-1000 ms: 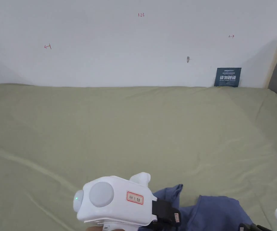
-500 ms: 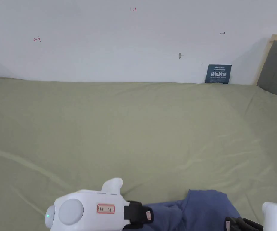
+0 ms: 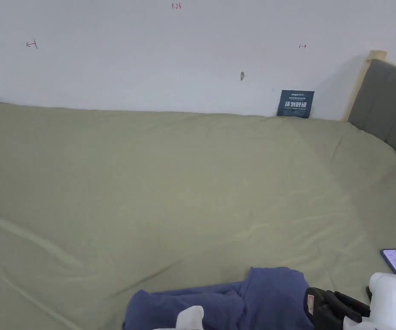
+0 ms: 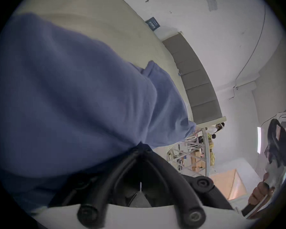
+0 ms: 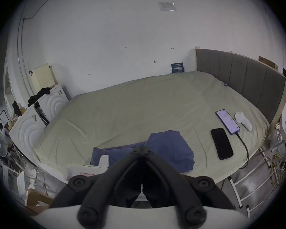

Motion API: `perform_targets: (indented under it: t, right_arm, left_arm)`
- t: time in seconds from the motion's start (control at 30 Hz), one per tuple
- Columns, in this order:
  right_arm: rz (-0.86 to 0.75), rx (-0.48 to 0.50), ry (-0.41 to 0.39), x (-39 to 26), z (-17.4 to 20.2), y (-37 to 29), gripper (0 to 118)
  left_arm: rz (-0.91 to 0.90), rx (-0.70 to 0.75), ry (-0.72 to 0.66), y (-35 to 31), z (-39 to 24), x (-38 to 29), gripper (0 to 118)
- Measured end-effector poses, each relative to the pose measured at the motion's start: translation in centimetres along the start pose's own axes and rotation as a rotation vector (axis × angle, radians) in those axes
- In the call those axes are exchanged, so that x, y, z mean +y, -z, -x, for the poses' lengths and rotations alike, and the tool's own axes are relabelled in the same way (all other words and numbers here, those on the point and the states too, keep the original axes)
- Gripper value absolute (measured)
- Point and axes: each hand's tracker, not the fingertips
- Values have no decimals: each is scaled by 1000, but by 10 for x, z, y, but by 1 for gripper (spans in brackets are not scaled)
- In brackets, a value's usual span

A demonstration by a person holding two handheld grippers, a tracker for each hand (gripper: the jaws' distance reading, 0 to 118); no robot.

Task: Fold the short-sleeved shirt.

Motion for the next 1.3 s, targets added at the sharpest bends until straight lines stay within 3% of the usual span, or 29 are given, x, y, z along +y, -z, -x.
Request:
perform_targets:
  t: [0.1, 0.23, 0.33, 0.47, 0.57, 0.7, 0.73, 0.8, 0.83, 0.97, 1.07, 1.1, 1.13, 1.17, 1.23, 1.3]
  right_arm:
    - [4, 9, 0, -1, 2, 2, 2]
    - [20, 15, -10, -1, 5, 7, 2]
    - [21, 26, -14, 1, 7, 10, 2]
    - [16, 44, -22, 7, 8, 13, 2]
    - [10, 48, -26, 12, 7, 15, 2]
    - [-3, 48, -24, 18, 3, 13, 2]
    - [-5, 46, -25, 19, 2, 12, 2]
    - [-10, 43, -23, 20, 0, 10, 2]
    - [-13, 43, -22, 21, -1, 9, 2]
    - [-25, 37, -18, 22, -6, 3, 2]
    - [-32, 40, 13, 21, -11, 4, 2]
    - [-28, 44, 23, 20, -11, 6, 2]
    - [-20, 51, 28, 20, -12, 7, 2]
    - [-16, 54, 29, 19, -11, 7, 2]
    - [-15, 58, 25, 17, -10, 7, 2]
    - [-14, 64, 25, 16, -8, 7, 2]
  left_arm:
    - [-10, -76, -46, -13, -7, 5, 0]
    - [-87, -120, 39, -78, -17, 28, 0]
    - [-130, -35, 53, -137, -3, 51, 0]
    - [-121, 117, -97, -191, 34, 73, 1]
    - [-123, 184, -143, -207, 53, 73, 14]
    - [-63, 116, -214, -193, 67, 61, 27]
    - [-44, 94, -228, -184, 69, 58, 34]
    - [-25, 77, -240, -166, 74, 51, 69]
    - [-21, 58, -250, -157, 76, 48, 78]
    - [-117, -28, -282, -145, 84, 39, 88]
    - [-151, -83, -319, -146, 88, 31, 86]
    - [-154, -75, -303, -145, 88, 28, 79]
    - [-163, -50, -285, -146, 89, 27, 63]
    - [-162, -1, -272, -144, 90, 25, 39]
    - [-161, 38, -280, -141, 97, 21, 28]
    - [-191, -26, -339, -142, 98, 19, 19]
